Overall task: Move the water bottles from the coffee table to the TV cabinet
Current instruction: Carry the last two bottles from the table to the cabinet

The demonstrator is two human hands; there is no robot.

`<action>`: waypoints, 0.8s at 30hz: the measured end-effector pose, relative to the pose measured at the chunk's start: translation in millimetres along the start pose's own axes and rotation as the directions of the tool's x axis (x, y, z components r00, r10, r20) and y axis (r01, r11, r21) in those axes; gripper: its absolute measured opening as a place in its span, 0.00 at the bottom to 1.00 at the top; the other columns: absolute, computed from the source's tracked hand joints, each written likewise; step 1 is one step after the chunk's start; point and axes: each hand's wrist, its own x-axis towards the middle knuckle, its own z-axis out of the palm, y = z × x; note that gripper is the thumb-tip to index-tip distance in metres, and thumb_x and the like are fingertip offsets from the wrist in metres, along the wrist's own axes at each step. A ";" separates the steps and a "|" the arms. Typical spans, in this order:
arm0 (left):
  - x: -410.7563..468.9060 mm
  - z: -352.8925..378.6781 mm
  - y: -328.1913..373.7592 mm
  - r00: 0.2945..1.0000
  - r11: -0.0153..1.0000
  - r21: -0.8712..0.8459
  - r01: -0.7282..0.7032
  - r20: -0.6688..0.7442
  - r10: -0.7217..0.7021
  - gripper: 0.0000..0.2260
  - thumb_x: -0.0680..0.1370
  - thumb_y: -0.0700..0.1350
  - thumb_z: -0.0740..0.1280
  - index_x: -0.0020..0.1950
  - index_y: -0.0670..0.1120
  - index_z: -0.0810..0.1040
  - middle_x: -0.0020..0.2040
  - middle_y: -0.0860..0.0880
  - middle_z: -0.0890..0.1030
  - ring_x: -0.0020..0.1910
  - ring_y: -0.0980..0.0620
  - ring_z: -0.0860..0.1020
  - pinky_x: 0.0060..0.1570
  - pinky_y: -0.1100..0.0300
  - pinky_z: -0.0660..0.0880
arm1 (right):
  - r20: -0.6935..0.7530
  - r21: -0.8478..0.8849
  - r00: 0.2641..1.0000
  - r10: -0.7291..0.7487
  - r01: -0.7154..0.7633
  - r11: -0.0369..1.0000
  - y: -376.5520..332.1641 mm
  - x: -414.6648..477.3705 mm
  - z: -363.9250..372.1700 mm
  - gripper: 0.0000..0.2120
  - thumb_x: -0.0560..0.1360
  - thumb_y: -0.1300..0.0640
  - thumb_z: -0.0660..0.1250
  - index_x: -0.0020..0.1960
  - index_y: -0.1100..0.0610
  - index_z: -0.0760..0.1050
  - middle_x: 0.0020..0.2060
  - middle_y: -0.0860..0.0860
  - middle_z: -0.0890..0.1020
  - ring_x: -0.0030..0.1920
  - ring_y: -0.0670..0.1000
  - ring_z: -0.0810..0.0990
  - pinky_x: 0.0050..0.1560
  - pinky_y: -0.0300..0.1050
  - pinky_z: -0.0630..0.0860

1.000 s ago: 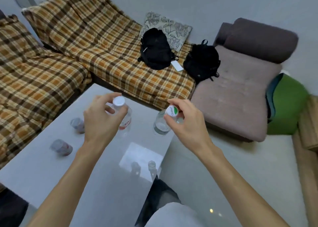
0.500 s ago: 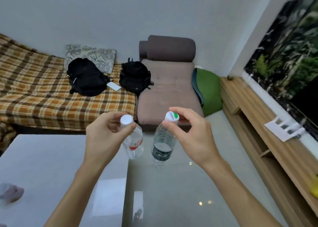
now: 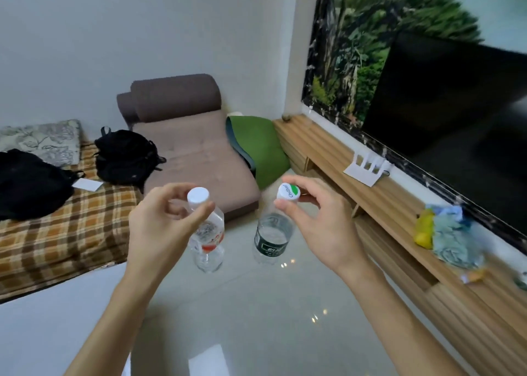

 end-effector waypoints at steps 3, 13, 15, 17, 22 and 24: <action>-14.7 49.1 38.7 0.998 0.999 -0.006 -0.034 0.053 0.035 0.13 0.70 0.52 0.77 0.53 0.56 0.82 0.41 0.50 0.82 0.33 0.52 0.80 0.30 0.71 0.73 | -0.078 0.003 0.997 0.027 -0.027 1.000 25.7 -12.6 -63.8 0.15 0.72 0.55 0.74 0.58 0.50 0.80 0.52 0.43 0.83 0.54 0.46 0.81 0.58 0.49 0.78; -77.3 220.3 148.1 0.973 0.986 -0.164 -0.020 0.222 0.057 0.10 0.70 0.46 0.78 0.48 0.51 0.81 0.39 0.51 0.83 0.34 0.55 0.83 0.33 0.69 0.77 | -0.257 0.088 0.949 0.184 -0.167 0.982 115.1 -71.9 -240.8 0.14 0.72 0.61 0.74 0.56 0.52 0.79 0.49 0.47 0.85 0.52 0.47 0.83 0.58 0.48 0.79; -84.7 252.9 166.6 0.952 0.984 -0.176 -0.035 0.294 0.086 0.10 0.71 0.47 0.77 0.49 0.50 0.80 0.39 0.51 0.84 0.33 0.55 0.83 0.33 0.65 0.78 | -0.301 0.119 0.927 0.226 -0.198 0.973 132.8 -84.5 -269.2 0.14 0.72 0.63 0.74 0.56 0.51 0.79 0.50 0.47 0.85 0.52 0.46 0.83 0.59 0.46 0.79; -90.8 286.1 183.1 0.923 0.981 -0.184 -0.067 0.363 0.131 0.10 0.72 0.48 0.76 0.50 0.50 0.79 0.42 0.51 0.84 0.34 0.57 0.83 0.38 0.59 0.80 | -0.371 0.119 0.894 0.251 -0.223 0.968 151.6 -96.9 -295.9 0.15 0.72 0.62 0.74 0.56 0.50 0.79 0.51 0.47 0.84 0.53 0.46 0.83 0.59 0.45 0.78; -103.3 378.4 217.7 0.838 0.972 -0.221 -0.081 0.513 0.187 0.09 0.72 0.48 0.76 0.49 0.51 0.79 0.48 0.52 0.83 0.37 0.52 0.84 0.42 0.45 0.82 | -0.510 0.112 0.800 0.316 -0.303 0.946 189.8 -126.1 -361.6 0.15 0.71 0.63 0.75 0.57 0.53 0.80 0.52 0.48 0.84 0.52 0.45 0.83 0.56 0.42 0.78; -109.4 417.7 230.4 0.796 0.967 -0.242 -0.080 0.568 0.209 0.09 0.72 0.47 0.76 0.48 0.52 0.78 0.47 0.53 0.82 0.39 0.50 0.84 0.42 0.46 0.82 | -0.548 0.108 0.762 0.345 -0.344 0.933 206.0 -133.9 -389.5 0.16 0.71 0.63 0.74 0.57 0.53 0.80 0.53 0.48 0.84 0.52 0.44 0.83 0.56 0.42 0.78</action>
